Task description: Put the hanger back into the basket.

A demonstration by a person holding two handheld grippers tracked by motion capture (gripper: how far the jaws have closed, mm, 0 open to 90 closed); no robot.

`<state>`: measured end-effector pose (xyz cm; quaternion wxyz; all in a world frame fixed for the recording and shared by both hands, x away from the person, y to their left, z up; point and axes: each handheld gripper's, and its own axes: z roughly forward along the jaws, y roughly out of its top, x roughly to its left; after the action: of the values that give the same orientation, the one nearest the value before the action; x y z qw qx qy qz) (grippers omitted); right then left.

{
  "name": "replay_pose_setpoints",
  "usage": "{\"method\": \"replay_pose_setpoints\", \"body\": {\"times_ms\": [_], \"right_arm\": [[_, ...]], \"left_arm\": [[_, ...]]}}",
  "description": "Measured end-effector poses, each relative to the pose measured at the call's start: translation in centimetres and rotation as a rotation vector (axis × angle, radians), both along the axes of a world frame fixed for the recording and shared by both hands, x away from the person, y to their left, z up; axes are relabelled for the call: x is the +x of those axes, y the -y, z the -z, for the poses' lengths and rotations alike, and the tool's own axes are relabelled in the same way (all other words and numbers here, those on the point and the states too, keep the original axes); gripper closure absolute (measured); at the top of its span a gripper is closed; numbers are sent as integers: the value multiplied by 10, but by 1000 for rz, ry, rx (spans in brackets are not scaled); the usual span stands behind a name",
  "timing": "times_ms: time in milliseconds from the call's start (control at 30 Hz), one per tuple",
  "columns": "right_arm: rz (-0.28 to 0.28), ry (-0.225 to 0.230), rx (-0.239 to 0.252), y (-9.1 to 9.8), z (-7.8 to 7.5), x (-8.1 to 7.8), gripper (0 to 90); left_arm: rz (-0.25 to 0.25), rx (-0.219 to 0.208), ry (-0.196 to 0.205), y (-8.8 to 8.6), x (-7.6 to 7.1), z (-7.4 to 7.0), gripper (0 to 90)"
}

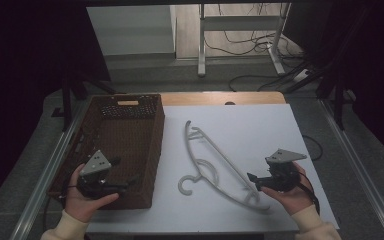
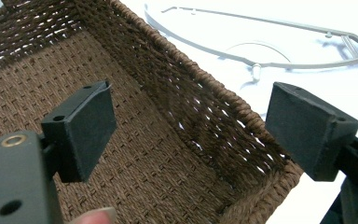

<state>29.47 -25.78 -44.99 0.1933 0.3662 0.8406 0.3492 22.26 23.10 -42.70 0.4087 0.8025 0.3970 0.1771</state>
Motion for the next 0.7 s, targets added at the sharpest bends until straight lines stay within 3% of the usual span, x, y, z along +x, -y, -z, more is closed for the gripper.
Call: {"method": "replay_pose_setpoints", "body": {"times_ms": [367, 700], "right_arm": [[-21, -19, 42, -26, 1, 15, 170], [-49, -48, 21, -55, 0, 29, 213]], "left_arm": [[-12, 0, 6, -5, -7, -2, 164], [-27, -2, 15, -7, -12, -4, 165]]}}
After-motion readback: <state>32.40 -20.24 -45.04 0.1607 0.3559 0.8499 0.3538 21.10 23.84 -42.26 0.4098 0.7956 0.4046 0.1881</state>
